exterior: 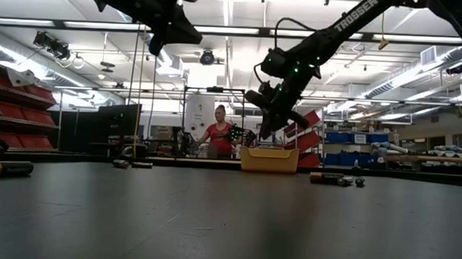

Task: Sort batteries
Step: Put the silver battery into the yellow bin

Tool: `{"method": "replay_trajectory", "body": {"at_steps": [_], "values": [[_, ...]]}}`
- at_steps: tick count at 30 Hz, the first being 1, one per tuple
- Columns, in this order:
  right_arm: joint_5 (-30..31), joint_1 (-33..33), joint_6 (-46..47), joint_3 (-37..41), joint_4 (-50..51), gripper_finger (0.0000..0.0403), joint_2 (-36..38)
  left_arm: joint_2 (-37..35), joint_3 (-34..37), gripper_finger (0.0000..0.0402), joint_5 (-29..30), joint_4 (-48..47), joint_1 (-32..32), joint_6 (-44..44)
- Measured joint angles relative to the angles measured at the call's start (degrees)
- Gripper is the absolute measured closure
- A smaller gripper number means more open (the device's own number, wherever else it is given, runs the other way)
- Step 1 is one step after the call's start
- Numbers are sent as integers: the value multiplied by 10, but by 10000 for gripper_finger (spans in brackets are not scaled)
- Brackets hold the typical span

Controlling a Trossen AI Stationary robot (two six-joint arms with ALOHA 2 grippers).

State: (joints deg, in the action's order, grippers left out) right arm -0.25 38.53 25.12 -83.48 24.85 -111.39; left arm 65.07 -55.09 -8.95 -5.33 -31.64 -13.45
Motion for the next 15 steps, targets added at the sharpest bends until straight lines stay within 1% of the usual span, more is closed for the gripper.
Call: {"method": "replay_trajectory", "body": {"at_steps": [9, 15], "values": [[19, 3, -7, 0, 56, 380, -21, 2, 0, 332, 0, 2, -6, 9], [26, 3, -12, 0, 71, 378, -29, 2, 0, 332, 0, 3, -6, 9]]}}
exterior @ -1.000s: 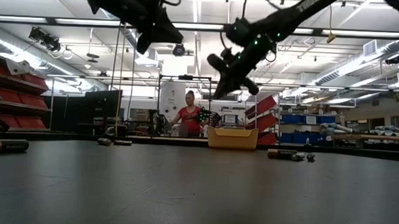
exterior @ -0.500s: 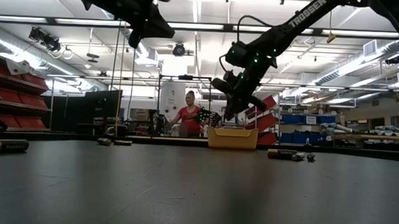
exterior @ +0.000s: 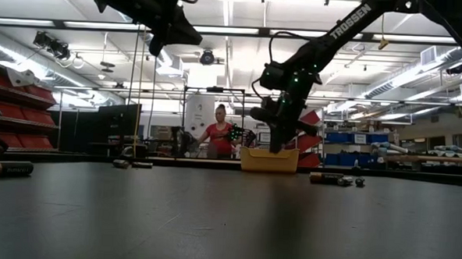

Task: Sort batteries
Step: Put the silver battery into the yellow bin

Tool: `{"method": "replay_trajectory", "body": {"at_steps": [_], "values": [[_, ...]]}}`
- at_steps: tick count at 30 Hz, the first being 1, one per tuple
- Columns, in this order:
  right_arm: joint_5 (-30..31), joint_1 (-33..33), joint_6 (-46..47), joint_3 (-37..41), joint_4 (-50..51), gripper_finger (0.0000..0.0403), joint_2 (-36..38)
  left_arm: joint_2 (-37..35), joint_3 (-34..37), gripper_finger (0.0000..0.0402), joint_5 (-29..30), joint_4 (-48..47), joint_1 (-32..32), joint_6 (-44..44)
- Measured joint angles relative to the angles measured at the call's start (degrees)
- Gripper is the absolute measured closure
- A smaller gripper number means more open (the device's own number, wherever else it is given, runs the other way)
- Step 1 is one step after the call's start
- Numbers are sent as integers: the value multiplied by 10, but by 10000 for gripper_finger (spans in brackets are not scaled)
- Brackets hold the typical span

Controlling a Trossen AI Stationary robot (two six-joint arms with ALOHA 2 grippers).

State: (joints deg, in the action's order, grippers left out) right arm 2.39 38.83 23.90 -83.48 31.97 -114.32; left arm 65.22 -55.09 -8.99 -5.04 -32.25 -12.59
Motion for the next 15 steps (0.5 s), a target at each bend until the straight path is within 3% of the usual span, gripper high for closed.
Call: {"method": "replay_trajectory", "body": {"at_steps": [8, 15], "values": [[25, 0, -11, 0, 19, 372, 0, 0, 0, 332, -1, 0, 0, 1], [22, 3, -16, 0, 20, 341, 0, 0, 0, 332, -3, -1, 0, 3]]}}
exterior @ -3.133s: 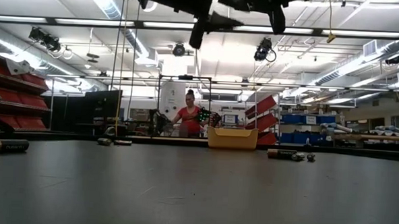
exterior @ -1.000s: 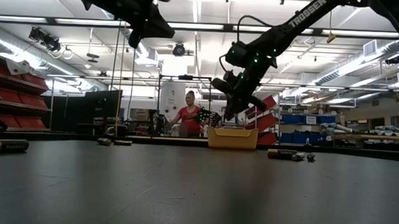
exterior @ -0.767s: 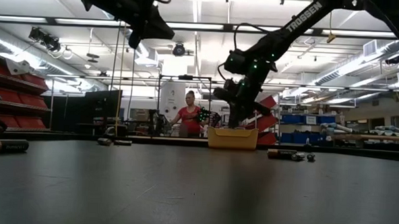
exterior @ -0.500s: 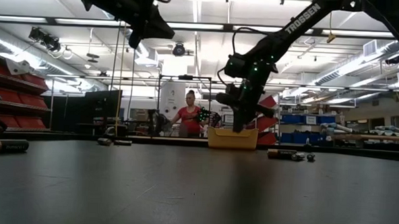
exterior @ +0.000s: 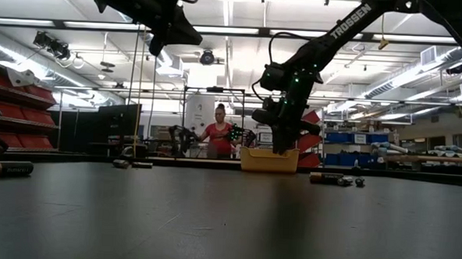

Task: Sort batteries
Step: Put the silver battery into the yellow bin

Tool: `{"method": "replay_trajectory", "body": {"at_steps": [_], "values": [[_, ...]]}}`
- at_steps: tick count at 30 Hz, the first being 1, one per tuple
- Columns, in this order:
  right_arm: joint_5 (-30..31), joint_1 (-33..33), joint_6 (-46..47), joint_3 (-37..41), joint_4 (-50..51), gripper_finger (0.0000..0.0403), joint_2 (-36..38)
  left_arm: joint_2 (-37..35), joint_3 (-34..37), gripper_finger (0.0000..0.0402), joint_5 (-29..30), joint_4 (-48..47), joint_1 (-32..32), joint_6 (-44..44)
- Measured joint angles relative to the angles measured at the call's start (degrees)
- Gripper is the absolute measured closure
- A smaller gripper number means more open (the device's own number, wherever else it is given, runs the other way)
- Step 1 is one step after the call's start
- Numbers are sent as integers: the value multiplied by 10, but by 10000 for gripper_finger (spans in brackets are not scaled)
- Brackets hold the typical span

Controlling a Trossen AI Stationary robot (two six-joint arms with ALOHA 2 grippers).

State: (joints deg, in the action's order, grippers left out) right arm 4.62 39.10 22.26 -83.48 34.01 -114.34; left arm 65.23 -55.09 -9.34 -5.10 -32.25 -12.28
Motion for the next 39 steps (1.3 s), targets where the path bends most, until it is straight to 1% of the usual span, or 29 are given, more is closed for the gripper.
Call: {"method": "replay_trajectory", "body": {"at_steps": [6, 13, 14, 16, 17, 20, 21, 23, 25, 27, 29, 31, 33, 36, 39], "values": [[-4, 1, -1, 0, 12, 320, 5, 0, 0, 332, 0, -4, 0, 0], [-15, -3, -29, 0, 20, 323, 46, 0, 0, 332, 6, -11, 0, -2], [-29, -5, -35, 0, 17, 323, 54, 0, 0, 332, 10, -11, 0, -2], [-78, -8, -54, 0, 11, 323, 72, 0, 0, 332, 16, -11, 0, 1], [-111, -10, -62, 0, 11, 323, 79, 0, 0, 332, 17, -11, 0, 0], [-238, -13, -66, 0, 16, 326, 93, 0, 0, 332, 18, -12, 0, -3], [-266, -15, -57, 0, 20, 327, 94, 0, 0, 332, 18, -12, 0, -7], [-284, -21, -39, 0, 32, 332, 95, 3, 0, 332, 18, -12, 0, -15], [-283, -32, -26, 0, 54, 339, 95, 9, 0, 332, 7, -13, 0, -15], [-266, -52, -18, 0, 85, 352, 103, 12, 0, 332, 2, -19, 0, -14], [-220, -85, -31, 0, 121, 367, 122, 18, -1, 332, 0, -17, 3, -14], [-156, -122, -50, 0, 157, 382, 145, 28, 0, 332, 0, -30, 4, -12], [-113, -156, -67, 0, 188, 394, 166, 41, 0, 332, -1, -25, 7, -1], [-104, -189, -75, 0, 216, 401, 183, 64, 0, 332, -4, -17, 8, 6], [-102, -207, -65, 26, 206, 393, 200, 91, 0, 332, -25, -2, 9, 2]]}}
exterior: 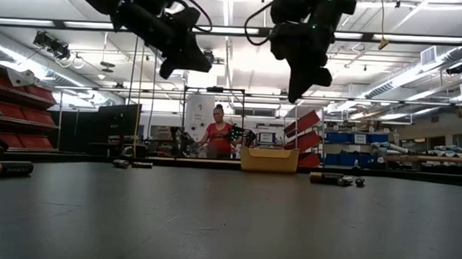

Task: Sort batteries
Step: Put the silver battery into the yellow bin

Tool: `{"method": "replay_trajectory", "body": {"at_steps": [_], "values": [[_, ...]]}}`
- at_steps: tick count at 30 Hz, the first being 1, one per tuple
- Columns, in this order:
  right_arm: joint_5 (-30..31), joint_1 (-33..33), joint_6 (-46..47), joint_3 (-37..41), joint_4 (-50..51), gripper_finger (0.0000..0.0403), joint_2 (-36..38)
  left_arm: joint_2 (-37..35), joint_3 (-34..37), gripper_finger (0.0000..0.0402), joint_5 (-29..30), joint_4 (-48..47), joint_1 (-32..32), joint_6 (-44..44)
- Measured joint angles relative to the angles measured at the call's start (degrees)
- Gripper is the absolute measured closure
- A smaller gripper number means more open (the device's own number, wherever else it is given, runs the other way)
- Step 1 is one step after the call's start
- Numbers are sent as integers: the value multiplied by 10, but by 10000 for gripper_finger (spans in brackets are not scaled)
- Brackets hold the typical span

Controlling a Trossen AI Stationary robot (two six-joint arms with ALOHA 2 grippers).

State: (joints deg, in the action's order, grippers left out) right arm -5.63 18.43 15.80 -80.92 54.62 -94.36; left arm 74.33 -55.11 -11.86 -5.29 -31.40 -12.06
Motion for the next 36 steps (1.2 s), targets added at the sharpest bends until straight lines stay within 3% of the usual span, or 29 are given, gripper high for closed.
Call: {"method": "replay_trajectory", "body": {"at_steps": [4, 10, 13, 20, 28, 32, 36], "values": [[2, -7, 46, 63, -26, 371, 34, 27, 0, 332, -45, 35, 3, -24], [35, -56, 114, 171, -64, 348, 128, 44, -4, 332, -47, 68, 19, -67], [64, -84, 136, 218, -95, 347, 176, 48, -11, 332, -43, 68, 24, -103], [65, -119, 188, 315, -199, 360, 240, 49, -44, 332, -29, 67, 58, -216], [62, -171, 157, 378, -322, 362, 249, 48, -76, 332, 69, 65, 158, -245], [62, -201, 181, 379, -327, 366, 252, 48, -76, 332, 123, 44, 191, -295], [117, -223, 134, 379, -329, 369, 253, 48, -77, 332, 129, 14, 199, -190]]}}
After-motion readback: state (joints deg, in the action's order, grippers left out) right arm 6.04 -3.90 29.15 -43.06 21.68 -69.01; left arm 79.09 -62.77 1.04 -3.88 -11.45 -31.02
